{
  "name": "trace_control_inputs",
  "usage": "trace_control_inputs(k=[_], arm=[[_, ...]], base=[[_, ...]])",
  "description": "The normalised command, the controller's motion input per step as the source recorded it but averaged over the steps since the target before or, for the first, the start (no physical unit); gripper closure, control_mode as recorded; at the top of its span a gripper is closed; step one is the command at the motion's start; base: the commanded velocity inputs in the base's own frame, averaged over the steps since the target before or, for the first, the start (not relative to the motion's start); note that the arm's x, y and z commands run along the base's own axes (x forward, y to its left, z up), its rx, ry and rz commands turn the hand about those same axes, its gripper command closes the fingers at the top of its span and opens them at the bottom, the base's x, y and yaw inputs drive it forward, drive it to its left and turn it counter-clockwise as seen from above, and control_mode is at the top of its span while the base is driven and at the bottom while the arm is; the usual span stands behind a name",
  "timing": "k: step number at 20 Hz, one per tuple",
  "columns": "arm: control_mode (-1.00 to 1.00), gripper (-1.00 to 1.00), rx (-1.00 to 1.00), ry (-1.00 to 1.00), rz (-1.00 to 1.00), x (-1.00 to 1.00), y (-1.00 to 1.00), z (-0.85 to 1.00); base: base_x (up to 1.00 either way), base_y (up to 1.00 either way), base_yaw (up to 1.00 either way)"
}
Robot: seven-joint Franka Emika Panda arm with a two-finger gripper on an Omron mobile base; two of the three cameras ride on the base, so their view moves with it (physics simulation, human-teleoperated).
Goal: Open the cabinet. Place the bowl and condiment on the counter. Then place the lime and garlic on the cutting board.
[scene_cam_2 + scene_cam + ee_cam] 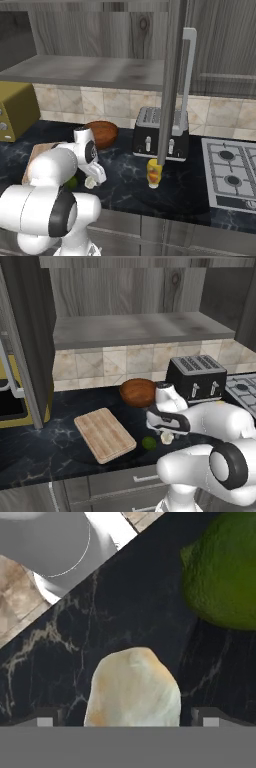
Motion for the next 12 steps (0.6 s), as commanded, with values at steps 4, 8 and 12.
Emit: trace_control_inputs(k=[4, 8, 12], arm=[[-1.0, -1.0, -0.04, 0.07, 0.0, -0.06, 0.0, -0.32], [-1.0, 1.0, -0.05, 0.07, 0.0, -0.37, 0.0, -0.28], [-1.0, 1.0, -0.07, 0.03, 0.0, -0.58, -0.02, -0.2]], base=[[0.0, 0.0, 0.0], [0.0, 0.0, 0.0], [0.0, 0.0, 0.0]])
